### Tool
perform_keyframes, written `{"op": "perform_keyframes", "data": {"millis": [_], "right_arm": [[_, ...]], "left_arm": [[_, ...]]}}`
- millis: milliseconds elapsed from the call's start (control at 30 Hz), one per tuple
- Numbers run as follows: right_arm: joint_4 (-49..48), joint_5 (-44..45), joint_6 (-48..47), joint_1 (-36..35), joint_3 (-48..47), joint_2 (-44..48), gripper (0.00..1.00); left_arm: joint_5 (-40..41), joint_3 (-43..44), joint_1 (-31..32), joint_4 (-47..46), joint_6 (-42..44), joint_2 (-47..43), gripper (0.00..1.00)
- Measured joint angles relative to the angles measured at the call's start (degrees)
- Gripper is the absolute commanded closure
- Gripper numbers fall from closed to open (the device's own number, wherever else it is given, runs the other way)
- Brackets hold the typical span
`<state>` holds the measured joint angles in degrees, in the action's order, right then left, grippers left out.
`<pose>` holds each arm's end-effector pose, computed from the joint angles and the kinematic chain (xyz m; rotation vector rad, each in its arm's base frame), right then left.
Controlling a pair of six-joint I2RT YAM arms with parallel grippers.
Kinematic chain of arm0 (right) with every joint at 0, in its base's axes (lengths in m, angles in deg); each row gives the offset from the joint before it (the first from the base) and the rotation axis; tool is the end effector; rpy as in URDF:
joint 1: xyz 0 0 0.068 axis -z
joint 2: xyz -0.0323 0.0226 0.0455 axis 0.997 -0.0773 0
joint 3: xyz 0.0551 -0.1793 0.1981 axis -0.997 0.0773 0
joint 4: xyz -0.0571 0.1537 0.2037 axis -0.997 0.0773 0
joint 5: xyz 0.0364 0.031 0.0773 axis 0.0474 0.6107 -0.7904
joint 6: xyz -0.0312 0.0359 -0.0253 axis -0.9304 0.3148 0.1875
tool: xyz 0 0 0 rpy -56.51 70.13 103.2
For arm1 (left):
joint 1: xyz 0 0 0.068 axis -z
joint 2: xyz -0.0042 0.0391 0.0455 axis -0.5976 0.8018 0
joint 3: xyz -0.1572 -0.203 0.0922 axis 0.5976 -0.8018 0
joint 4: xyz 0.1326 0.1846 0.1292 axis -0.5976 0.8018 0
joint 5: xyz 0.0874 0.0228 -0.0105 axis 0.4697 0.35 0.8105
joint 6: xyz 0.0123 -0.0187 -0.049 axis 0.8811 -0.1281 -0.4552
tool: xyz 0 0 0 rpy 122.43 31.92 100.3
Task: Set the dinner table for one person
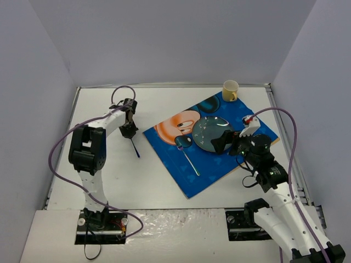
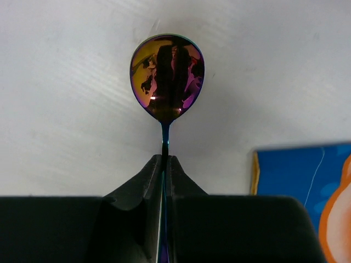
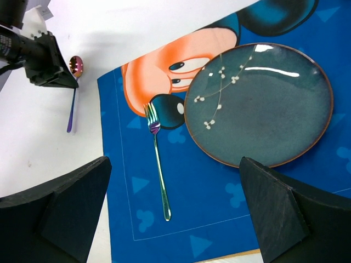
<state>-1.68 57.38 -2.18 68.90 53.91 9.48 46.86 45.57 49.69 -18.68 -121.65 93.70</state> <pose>0.1623 0.0582 0.3120 -0.1889 1.6871 0.6628 0.4049 -0.0885 0.1801 -0.7512 2.5895 -0.1167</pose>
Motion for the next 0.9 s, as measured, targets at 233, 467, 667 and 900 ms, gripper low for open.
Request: {"op": "perform_keyframes", "data": {"millis": [233,467,667,900], "right_arm": [[-6.1,-4.5,3.1,-1.0,0.1,-6.1,0.01],[-15.2,-7.2,7.0,-5.9,0.1,-14.1,0.05],[-18.5,-7.0,7.7,-12.2,-2.6,-23.8,0.13],[-22.1,-6.3,8.2,-12.7,-10.8,-32.2,0.33]], "left_arm": [[-1.9,-5.0,1.8,3.2,1.3,-13.0,1.00],[-2.5,-5.1,7.8,3.1,0.4,-21.7,1.00],[-2.7,-4.8,14.1,3.5,0.4,-22.2,1.00],[-3.5,-4.2,20.7,3.2,3.0,-22.6,1.00]]}}
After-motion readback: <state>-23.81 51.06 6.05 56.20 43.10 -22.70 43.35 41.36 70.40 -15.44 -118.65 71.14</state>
